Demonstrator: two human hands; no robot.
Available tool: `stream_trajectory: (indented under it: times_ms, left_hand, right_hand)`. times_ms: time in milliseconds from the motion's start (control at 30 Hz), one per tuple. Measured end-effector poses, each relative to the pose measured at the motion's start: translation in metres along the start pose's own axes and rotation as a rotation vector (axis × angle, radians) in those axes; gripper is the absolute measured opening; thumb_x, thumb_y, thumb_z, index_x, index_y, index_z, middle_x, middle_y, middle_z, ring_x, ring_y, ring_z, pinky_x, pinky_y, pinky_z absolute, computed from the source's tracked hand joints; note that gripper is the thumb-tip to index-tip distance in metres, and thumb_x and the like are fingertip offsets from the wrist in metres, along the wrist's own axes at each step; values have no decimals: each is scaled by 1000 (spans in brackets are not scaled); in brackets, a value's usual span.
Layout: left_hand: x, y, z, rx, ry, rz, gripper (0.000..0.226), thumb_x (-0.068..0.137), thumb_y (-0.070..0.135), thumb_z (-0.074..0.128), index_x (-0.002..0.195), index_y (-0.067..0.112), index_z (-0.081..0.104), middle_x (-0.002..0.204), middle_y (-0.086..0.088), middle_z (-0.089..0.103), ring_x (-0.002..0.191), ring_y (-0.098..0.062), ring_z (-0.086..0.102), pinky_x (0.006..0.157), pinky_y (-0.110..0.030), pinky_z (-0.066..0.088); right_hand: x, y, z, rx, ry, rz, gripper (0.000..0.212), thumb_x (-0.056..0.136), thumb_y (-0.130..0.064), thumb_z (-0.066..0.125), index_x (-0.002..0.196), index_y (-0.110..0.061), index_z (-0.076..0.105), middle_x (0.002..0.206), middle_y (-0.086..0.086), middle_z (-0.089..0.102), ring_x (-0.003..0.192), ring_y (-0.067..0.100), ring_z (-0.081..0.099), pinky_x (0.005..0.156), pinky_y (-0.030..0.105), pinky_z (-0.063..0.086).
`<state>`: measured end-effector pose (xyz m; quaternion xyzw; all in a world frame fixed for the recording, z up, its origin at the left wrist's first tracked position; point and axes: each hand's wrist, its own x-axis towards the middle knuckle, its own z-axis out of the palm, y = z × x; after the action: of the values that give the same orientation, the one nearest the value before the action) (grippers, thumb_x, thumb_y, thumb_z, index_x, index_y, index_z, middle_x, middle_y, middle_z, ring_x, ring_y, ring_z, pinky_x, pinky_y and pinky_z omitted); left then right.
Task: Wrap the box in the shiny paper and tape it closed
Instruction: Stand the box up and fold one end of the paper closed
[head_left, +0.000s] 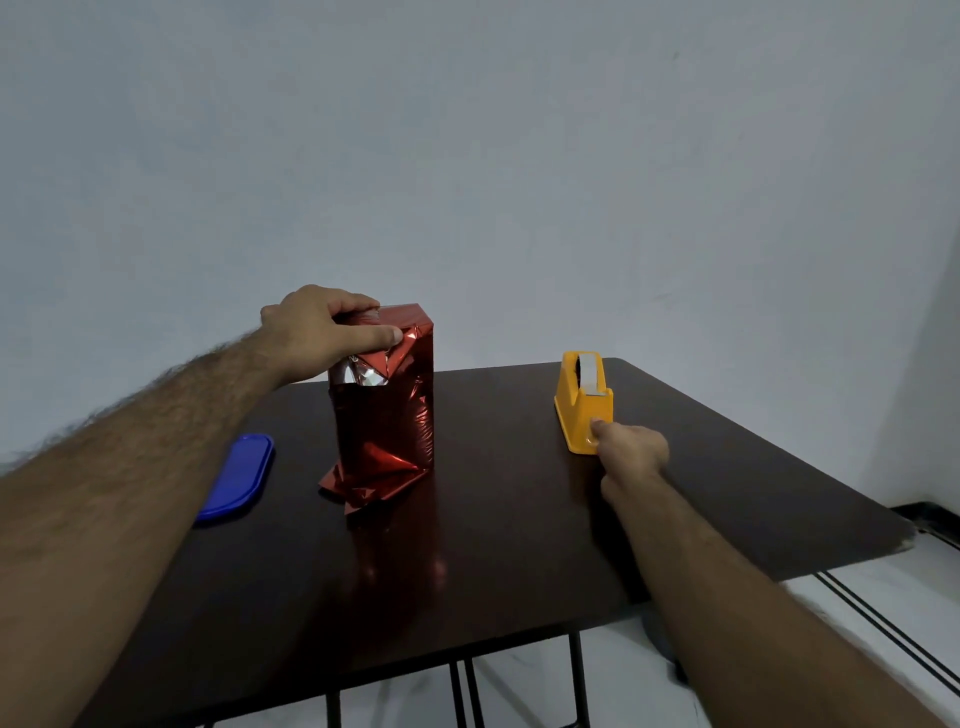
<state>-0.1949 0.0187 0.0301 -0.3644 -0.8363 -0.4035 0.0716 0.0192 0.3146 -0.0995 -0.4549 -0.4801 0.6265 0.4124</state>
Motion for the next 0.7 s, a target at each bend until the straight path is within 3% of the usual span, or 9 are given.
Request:
stream_trajectory:
  times_ms: [67, 167, 267, 433, 567, 700]
  left_hand:
    - [0, 0, 0, -9, 1, 2, 96, 37, 103, 73, 121, 55, 72, 122, 22, 73, 126, -16, 63, 119, -50, 41]
    - [0, 2, 0, -16, 0, -13, 100, 36, 102, 74, 123, 53, 72, 121, 22, 73, 126, -15, 64, 120, -50, 41]
    - [-1, 2, -1, -16, -13, -10, 103, 36, 103, 74, 125, 52, 72, 124, 21, 72, 128, -17, 63, 120, -51, 41]
    - [-6, 8, -3, 39, -21, 0, 112, 36, 106, 68, 131, 48, 70, 127, 21, 71, 128, -17, 62, 120, -50, 40]
    - [-13, 16, -2, 88, -42, 28, 103, 47, 96, 69, 137, 43, 69, 109, 33, 66, 130, -14, 59, 123, -48, 34]
    - [-10, 10, -3, 134, -35, 33, 101, 51, 99, 67, 138, 48, 65, 128, 24, 69, 135, -18, 53, 122, -48, 33]
  right_hand:
    - [-1, 7, -2, -64, -31, -54, 31, 94, -19, 80, 120, -6, 70, 88, -1, 60, 79, 15, 57, 66, 32, 50]
    - [-6, 16, -3, -89, -138, -223, 11, 94, -22, 81, 99, -13, 77, 84, -4, 67, 82, 12, 63, 76, 33, 50]
    - [-15, 20, 0, -241, -282, -550, 20, 92, -29, 82, 74, -22, 76, 76, -9, 70, 79, 14, 67, 73, 34, 53]
    - [-39, -12, 23, -370, -676, -802, 11, 98, -26, 75, 92, -18, 71, 83, -10, 66, 77, -2, 60, 71, 17, 49]
    - [-58, -74, 55, -472, -820, -994, 10, 96, -33, 76, 90, -27, 70, 98, -8, 68, 99, 11, 63, 89, 24, 48]
    - [-94, -149, 86, -629, -989, -1027, 9, 98, -30, 76, 95, -22, 74, 103, -7, 68, 98, 12, 61, 87, 25, 49]
